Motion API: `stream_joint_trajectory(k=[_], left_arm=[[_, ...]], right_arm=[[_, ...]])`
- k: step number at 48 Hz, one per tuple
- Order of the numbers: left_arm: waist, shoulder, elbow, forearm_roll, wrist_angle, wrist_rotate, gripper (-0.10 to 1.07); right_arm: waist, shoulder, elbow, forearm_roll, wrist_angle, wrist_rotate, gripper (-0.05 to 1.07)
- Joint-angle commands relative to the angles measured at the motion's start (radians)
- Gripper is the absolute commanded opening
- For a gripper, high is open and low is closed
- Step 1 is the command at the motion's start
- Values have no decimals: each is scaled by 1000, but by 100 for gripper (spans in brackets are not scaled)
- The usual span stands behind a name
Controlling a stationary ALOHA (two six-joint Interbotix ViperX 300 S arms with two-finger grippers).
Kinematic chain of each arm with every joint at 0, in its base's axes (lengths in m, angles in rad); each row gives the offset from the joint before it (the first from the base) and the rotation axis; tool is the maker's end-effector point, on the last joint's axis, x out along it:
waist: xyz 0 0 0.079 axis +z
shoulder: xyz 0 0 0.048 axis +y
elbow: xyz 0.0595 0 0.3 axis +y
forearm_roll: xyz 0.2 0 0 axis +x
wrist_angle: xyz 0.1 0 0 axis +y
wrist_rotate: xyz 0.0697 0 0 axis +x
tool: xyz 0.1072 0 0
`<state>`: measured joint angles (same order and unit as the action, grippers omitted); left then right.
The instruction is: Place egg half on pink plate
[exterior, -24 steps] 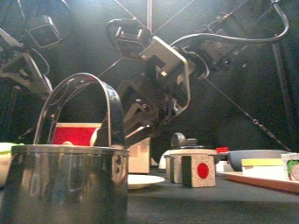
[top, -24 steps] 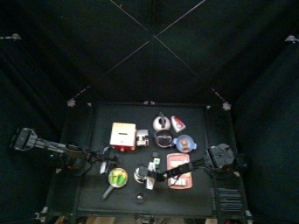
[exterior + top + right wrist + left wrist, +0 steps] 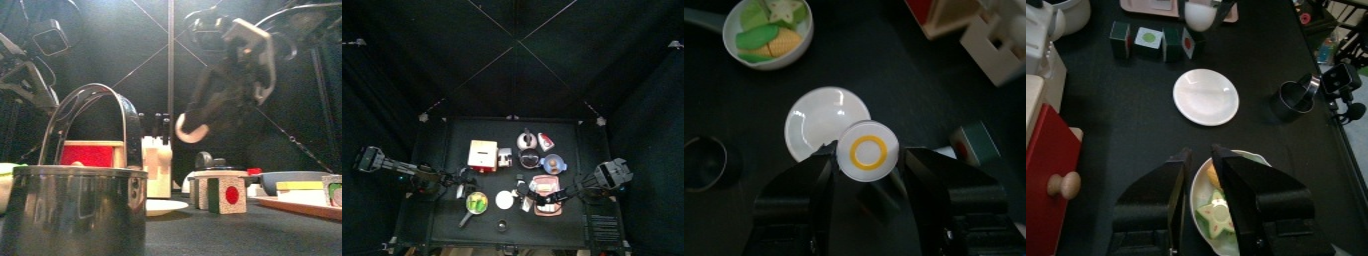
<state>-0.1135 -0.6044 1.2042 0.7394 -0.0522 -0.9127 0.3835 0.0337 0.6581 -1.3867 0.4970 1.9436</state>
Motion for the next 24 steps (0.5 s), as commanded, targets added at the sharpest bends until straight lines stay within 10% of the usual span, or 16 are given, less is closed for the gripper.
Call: stream_joint_trajectory(k=[1,24], left_arm=[[5,-2,-12,-6,-3,-3,69],[8,-2,-11,-18,-3,-2,69]], right_arm=[[52,-94,54,101,100,3,71],[222,-245,176,511,405,-3,71]])
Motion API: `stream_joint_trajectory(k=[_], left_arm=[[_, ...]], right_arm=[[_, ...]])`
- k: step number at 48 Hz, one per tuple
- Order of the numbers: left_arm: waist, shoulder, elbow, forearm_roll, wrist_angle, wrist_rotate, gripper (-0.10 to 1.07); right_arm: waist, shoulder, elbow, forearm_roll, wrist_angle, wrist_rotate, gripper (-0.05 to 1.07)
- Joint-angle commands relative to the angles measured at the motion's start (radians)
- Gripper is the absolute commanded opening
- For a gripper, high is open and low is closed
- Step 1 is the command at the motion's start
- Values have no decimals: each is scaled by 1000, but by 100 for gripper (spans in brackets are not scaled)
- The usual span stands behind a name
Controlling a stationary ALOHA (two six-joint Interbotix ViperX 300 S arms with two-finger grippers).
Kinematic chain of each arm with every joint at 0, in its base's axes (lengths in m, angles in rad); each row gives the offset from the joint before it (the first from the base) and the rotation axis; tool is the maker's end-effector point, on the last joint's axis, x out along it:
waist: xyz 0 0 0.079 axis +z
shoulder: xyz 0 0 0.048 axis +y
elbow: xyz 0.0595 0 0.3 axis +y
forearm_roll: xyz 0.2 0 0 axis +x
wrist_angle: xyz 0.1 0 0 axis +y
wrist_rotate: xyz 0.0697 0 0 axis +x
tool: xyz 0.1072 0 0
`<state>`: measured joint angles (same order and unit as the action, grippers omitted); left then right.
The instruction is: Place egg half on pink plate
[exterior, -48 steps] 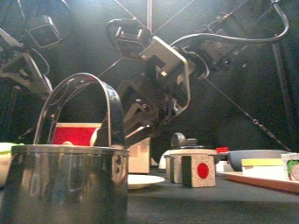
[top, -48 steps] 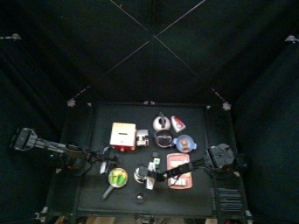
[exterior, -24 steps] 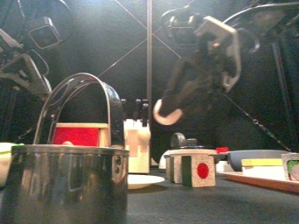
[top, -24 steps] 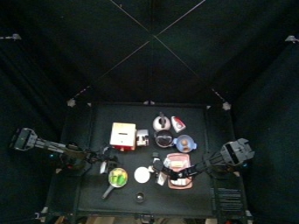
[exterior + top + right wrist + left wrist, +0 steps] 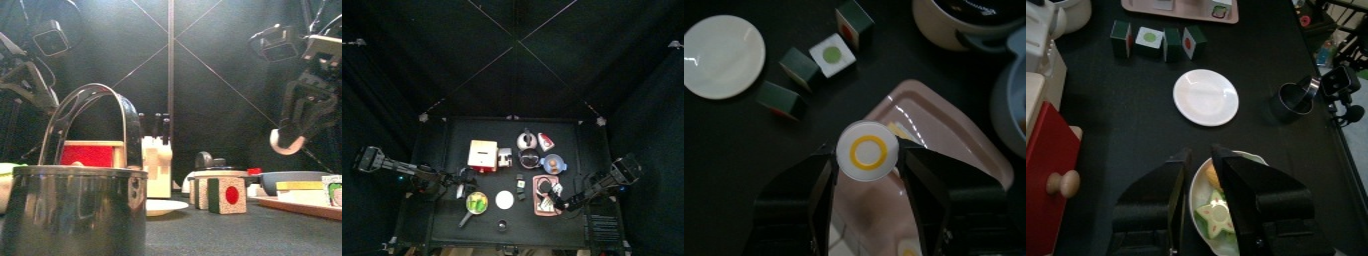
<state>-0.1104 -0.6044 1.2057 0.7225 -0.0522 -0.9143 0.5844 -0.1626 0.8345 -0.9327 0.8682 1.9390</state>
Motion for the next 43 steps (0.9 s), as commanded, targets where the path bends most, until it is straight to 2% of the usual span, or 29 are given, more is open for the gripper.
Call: stream_joint_trajectory(k=[1,8,15,29,43], left_arm=[[5,-2,-12,-2,-3,0,69],[6,-2,-12,-5,-5,0,69],[8,-2,-12,-5,-3,0,69],[8,-2,-12,-5,-3,0,69],[8,-2,-11,-5,-3,0,69]], right_arm=[[28,-55,5,75,41,2,71],[43,-75,38,229,80,6,71],[37,-63,63,285,69,6,71],[34,-51,89,313,57,12,72],[23,-49,92,313,57,9,86]])
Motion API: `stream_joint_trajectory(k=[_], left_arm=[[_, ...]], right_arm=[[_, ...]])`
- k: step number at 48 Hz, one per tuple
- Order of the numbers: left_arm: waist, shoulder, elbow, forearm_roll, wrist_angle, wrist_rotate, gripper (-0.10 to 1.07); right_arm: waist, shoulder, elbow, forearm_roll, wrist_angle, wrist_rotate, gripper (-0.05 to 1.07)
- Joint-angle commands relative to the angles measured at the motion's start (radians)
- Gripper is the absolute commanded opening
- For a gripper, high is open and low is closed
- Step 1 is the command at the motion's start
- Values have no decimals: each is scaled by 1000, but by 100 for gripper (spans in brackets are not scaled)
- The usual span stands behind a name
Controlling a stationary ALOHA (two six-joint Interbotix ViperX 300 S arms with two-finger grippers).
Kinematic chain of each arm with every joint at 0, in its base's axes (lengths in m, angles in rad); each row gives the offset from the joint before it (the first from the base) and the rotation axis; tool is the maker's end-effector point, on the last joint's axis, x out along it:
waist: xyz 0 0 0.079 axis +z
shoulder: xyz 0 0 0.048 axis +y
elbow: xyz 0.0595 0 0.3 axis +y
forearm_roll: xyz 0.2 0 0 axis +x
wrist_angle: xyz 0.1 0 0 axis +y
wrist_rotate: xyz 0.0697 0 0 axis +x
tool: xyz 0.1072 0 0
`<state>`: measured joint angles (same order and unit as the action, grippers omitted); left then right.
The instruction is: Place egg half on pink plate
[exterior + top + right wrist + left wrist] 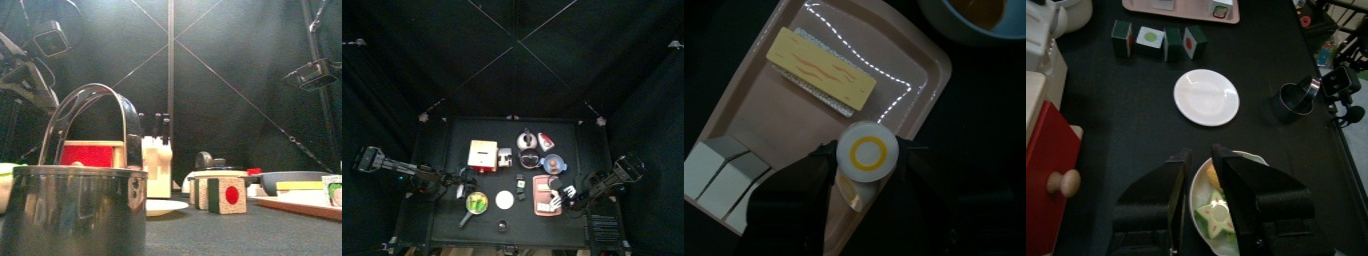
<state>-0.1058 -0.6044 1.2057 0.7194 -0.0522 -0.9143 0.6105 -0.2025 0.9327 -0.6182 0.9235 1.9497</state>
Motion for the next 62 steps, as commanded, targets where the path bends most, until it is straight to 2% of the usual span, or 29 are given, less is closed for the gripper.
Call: stream_joint_trajectory(k=[1,10,62], left_arm=[[3,-2,-11,-2,-5,0,69],[3,-2,-11,-2,-3,2,69],[9,-2,-9,-2,-3,0,69]], right_arm=[[-3,-9,-6,-2,2,0,87],[-8,-9,-6,-2,5,-2,92],[-25,-6,-14,-40,-2,-5,92]])
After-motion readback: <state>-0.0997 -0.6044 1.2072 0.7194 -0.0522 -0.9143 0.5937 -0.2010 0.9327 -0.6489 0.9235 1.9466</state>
